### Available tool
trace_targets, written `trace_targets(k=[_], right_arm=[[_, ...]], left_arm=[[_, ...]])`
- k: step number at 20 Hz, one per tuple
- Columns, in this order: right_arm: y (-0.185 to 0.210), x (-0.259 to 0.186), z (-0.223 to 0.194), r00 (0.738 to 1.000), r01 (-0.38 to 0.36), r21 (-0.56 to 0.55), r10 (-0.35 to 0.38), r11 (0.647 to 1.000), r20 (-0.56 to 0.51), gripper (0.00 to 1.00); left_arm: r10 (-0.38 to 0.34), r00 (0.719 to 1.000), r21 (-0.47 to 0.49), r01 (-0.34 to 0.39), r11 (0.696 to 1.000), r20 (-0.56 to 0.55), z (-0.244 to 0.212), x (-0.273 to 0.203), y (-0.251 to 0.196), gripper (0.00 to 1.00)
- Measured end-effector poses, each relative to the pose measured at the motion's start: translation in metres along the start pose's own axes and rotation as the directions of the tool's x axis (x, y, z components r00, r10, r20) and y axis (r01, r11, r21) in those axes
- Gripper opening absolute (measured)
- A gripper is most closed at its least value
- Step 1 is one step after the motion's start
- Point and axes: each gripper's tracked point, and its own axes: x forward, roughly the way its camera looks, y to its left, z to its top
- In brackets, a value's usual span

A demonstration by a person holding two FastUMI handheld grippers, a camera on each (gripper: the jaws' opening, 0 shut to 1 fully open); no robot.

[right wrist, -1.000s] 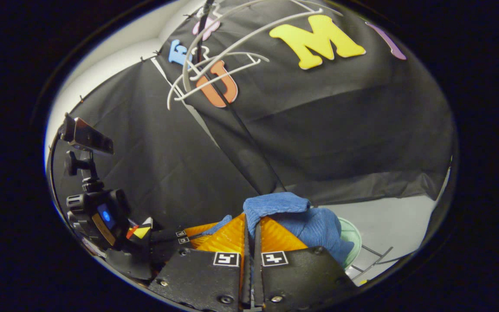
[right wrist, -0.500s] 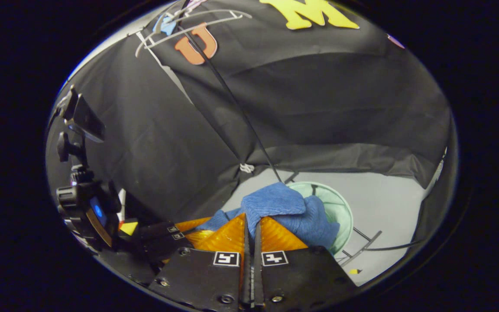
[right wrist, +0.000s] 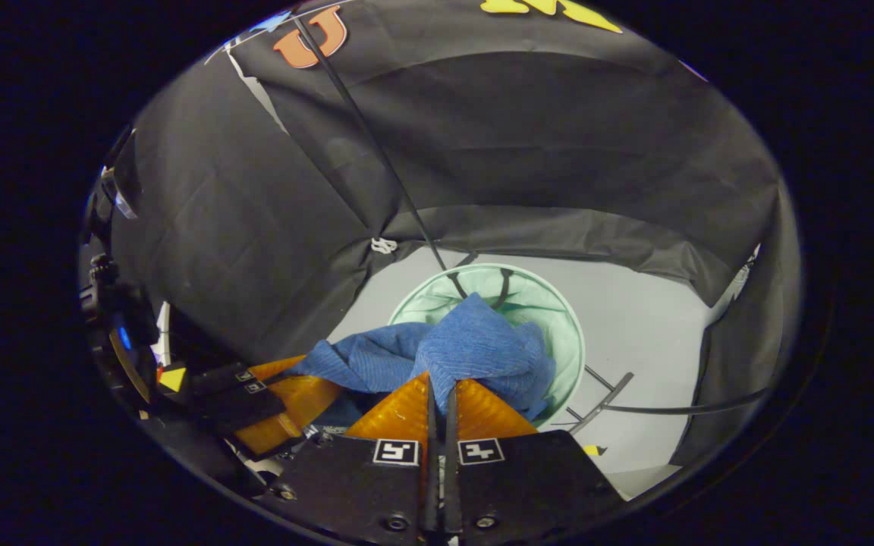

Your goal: Grasp the clothes on the hanger with both hands and then place them into the laundry hamper below.

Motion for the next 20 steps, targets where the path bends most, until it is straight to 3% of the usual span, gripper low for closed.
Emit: trace_targets(k=[3, 5, 6, 7, 9, 10, 17, 20], right_arm=[[-0.007, -0.002, -0.007, 0.999, 0.033, -0.007, -0.033, 0.999, -0.012, 0.07], [-0.010, -0.007, 0.000, 0.999, 0.051, -0.015, -0.051, 0.999, 0.018, 0.12], [-0.010, -0.009, 0.009, 0.997, 0.057, -0.016, -0.056, 0.998, 0.047, 0.24], [-0.010, -0.013, 0.015, 0.996, 0.062, -0.021, -0.060, 0.998, 0.066, 0.29], [-0.013, -0.013, 0.013, 0.994, 0.071, -0.039, -0.068, 0.997, 0.081, 0.67], [-0.014, -0.014, 0.012, 0.993, 0.077, -0.043, -0.073, 0.996, 0.088, 0.79], [-0.012, -0.024, 0.007, 0.988, 0.098, -0.061, -0.090, 0.993, 0.122, 0.80], [-0.008, -0.035, 0.007, 0.986, 0.096, -0.058, -0.087, 0.994, 0.141, 0.80]], left_arm=[[0.012, 1.000, 0.049, -0.013, 0.999, 0.018, 0.005, 0.002, 0.002, 0.04], [0.003, 1.000, 0.061, -0.004, 0.998, 0.017, 0.006, 0.000, 0.001, 0.12], [-0.009, 1.000, 0.063, 0.007, 0.998, 0.028, 0.007, -0.003, -0.002, 0.29], [-0.006, 0.999, 0.072, 0.003, 0.997, 0.042, 0.012, -0.003, -0.002, 0.46], [0.031, 0.996, 0.087, -0.038, 0.995, 0.079, 0.019, -0.004, 0.006, 0.80], [0.029, 0.996, 0.083, -0.035, 0.996, 0.083, 0.023, -0.006, 0.004, 0.97], [0.035, 0.996, 0.063, -0.040, 0.997, 0.083, 0.014, -0.015, 0.004, 1.00], [0.045, 0.994, 0.045, -0.049, 0.998, 0.099, 0.015, -0.023, 0.005, 0.97]])
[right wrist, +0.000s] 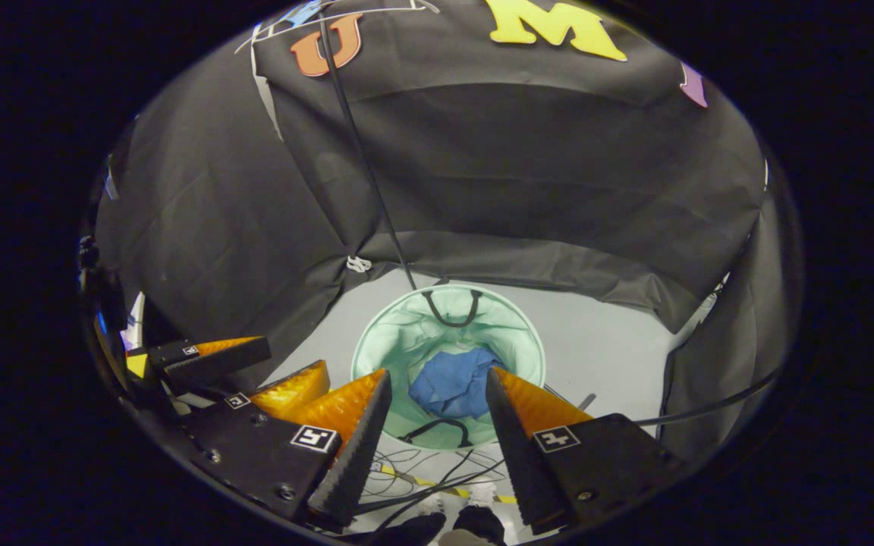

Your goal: Grasp the clothes on the hanger with both hands and then place them into the laundry hamper below.

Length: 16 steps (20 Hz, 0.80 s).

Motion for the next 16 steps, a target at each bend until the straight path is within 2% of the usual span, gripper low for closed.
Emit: trace_targets(k=[4, 5, 6, 7, 9, 11, 14, 15, 16], right_arm=[[0.001, -0.032, 0.006, 0.998, 0.010, -0.009, -0.009, 1.000, 0.061, 0.82], [0.000, -0.045, 0.009, 0.996, 0.017, -0.016, -0.015, 1.000, 0.086, 0.80], [-0.001, -0.059, 0.011, 0.993, 0.030, -0.024, -0.027, 0.999, 0.113, 0.82], [0.000, -0.073, 0.016, 0.990, 0.033, -0.032, -0.029, 0.999, 0.141, 0.80], [0.009, -0.110, 0.026, 0.979, 0.013, -0.036, -0.006, 0.999, 0.203, 0.80], [0.013, -0.148, 0.045, 0.957, 0.020, -0.066, 0.000, 0.998, 0.289, 0.80], [0.024, -0.206, 0.068, 0.902, 0.038, -0.119, 0.017, 0.992, 0.432, 0.82], [0.027, -0.228, 0.073, 0.879, 0.039, -0.136, 0.030, 0.990, 0.475, 0.86], [0.029, -0.250, 0.077, 0.858, 0.037, -0.150, 0.046, 0.988, 0.511, 0.96]], left_arm=[[0.015, 0.998, -0.009, -0.014, 1.000, 0.062, 0.020, -0.026, -0.001, 0.97], [0.012, 0.996, -0.016, -0.010, 1.000, 0.087, 0.028, -0.035, -0.002, 1.00], [0.011, 0.993, -0.023, -0.008, 1.000, 0.115, 0.036, -0.049, -0.003, 0.97], [0.012, 0.989, -0.028, -0.008, 1.000, 0.146, 0.046, -0.060, -0.004, 0.97], [0.026, 0.974, -0.021, -0.022, 1.000, 0.224, 0.071, -0.088, -0.002, 1.00], [0.031, 0.951, -0.010, -0.030, 1.000, 0.309, 0.093, -0.122, 0.000, 0.97], [0.044, 0.897, -0.009, -0.045, 0.999, 0.440, 0.118, -0.192, 0.001, 0.97], [0.050, 0.878, -0.012, -0.050, 0.999, 0.476, 0.129, -0.218, -0.001, 0.97], [0.056, 0.858, -0.013, -0.057, 0.998, 0.510, 0.139, -0.243, -0.003, 0.97]])
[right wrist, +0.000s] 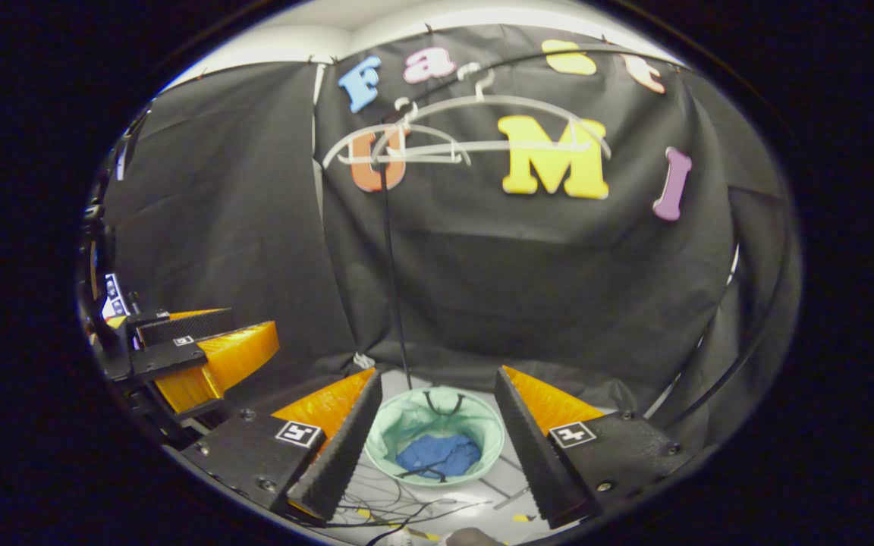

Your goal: Grasp the clothes on the hanger with both hands and then place them into the laundry hamper below.

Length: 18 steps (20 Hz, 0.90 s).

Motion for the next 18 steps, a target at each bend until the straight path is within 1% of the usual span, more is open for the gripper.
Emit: trace_targets(k=[1, 2, 3, 6, 8, 9, 10, 12, 15, 16, 17, 18], right_arm=[[-0.001, -0.017, 0.015, 0.999, -0.008, -0.011, 0.009, 1.000, 0.042, 0.98], [-0.001, -0.034, 0.028, 0.996, -0.012, -0.020, 0.014, 1.000, 0.084, 1.00], [-0.001, -0.055, 0.041, 0.992, -0.015, -0.025, 0.018, 1.000, 0.125, 1.00], [-0.008, -0.125, 0.073, 0.971, -0.047, -0.027, 0.052, 0.999, 0.235, 1.00], [-0.027, -0.185, 0.096, 0.953, -0.069, -0.035, 0.076, 0.997, 0.293, 1.00], [-0.037, -0.207, 0.101, 0.947, -0.078, -0.035, 0.085, 0.996, 0.311, 0.96], [-0.047, -0.228, 0.101, 0.944, -0.089, -0.038, 0.097, 0.995, 0.316, 1.00], [-0.065, -0.261, 0.091, 0.934, -0.110, -0.017, 0.109, 0.994, 0.339, 1.00], [-0.090, -0.292, 0.080, 0.933, -0.091, 0.008, 0.082, 0.996, 0.350, 1.00], [-0.093, -0.302, 0.076, 0.933, -0.083, 0.010, 0.074, 0.997, 0.351, 0.98], [-0.098, -0.311, 0.072, 0.933, -0.069, 0.012, 0.060, 0.998, 0.355, 1.00], [-0.102, -0.319, 0.068, 0.932, -0.053, 0.012, 0.045, 0.999, 0.359, 0.99]], left_arm=[[0.005, 0.999, 0.004, -0.005, 1.000, 0.038, 0.018, -0.016, -0.002, 0.97], [0.013, 0.997, 0.014, -0.014, 1.000, 0.077, 0.036, -0.034, -0.004, 0.92], [0.023, 0.994, 0.029, -0.027, 0.999, 0.110, 0.052, -0.051, -0.005, 0.92], [0.052, 0.976, 0.053, -0.065, 0.996, 0.209, 0.089, -0.106, -0.018, 1.00], [0.085, 0.967, 0.032, -0.095, 0.995, 0.241, 0.100, -0.146, -0.035, 1.00], [0.110, 0.961, 0.019, -0.118, 0.993, 0.253, 0.101, -0.166, -0.040, 1.00], [0.142, 0.956, 0.005, -0.148, 0.989, 0.256, 0.100, -0.186, -0.045, 1.00], [0.168, 0.950, -0.019, -0.169, 0.985, 0.264, 0.093, -0.221, -0.052, 1.00], [0.191, 0.942, -0.007, -0.197, 0.980, 0.278, 0.083, -0.262, -0.061, 1.00], [0.193, 0.941, -0.007, -0.199, 0.980, 0.279, 0.082, -0.271, -0.061, 1.00], [0.185, 0.944, -0.012, -0.189, 0.982, 0.273, 0.078, -0.279, -0.063, 1.00], [0.172, 0.946, -0.018, -0.174, 0.985, 0.274, 0.077, -0.287, -0.066, 1.00]])
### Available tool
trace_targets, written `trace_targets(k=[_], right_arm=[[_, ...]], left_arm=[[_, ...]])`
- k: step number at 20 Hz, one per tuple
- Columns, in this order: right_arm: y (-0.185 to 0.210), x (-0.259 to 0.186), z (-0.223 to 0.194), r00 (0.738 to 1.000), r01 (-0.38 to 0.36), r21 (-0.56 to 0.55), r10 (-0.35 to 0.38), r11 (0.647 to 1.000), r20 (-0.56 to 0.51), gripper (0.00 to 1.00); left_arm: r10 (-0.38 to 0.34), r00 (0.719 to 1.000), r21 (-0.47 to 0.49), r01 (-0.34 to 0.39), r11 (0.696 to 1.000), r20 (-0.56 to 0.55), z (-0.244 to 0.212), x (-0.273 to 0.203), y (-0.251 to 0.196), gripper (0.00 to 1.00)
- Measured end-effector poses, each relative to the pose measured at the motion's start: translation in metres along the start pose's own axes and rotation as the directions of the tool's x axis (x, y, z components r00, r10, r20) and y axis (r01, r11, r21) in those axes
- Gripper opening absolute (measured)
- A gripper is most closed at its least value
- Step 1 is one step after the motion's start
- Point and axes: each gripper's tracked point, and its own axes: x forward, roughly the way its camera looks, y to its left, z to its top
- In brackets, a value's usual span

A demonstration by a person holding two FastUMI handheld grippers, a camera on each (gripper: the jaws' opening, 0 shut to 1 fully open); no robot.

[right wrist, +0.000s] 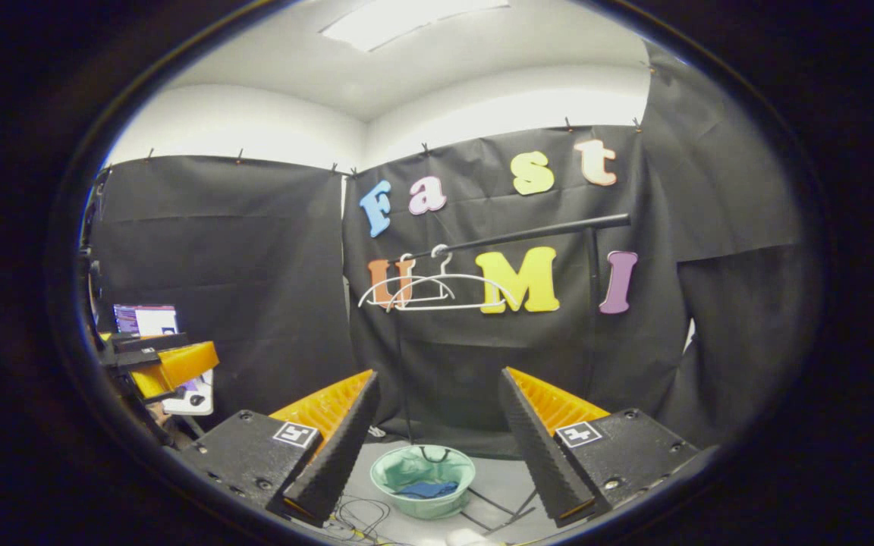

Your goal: Grasp the clothes on the hanger with both hands and then place them into the laundry hamper below.

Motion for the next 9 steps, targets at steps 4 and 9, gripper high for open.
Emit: trace_targets(k=[4, 9], right_arm=[[-0.009, -0.027, 0.009, 0.997, 0.069, 0.010, -0.069, 0.998, 0.030, 0.99], [0.000, -0.035, 0.020, 0.995, 0.091, 0.031, -0.092, 0.995, 0.046, 1.00]], left_arm=[[-0.005, 0.999, -0.009, 0.005, 1.000, 0.037, 0.016, -0.017, 0.014, 1.00], [-0.005, 0.998, -0.032, 0.007, 0.999, 0.062, 0.026, -0.027, 0.038, 1.00]])
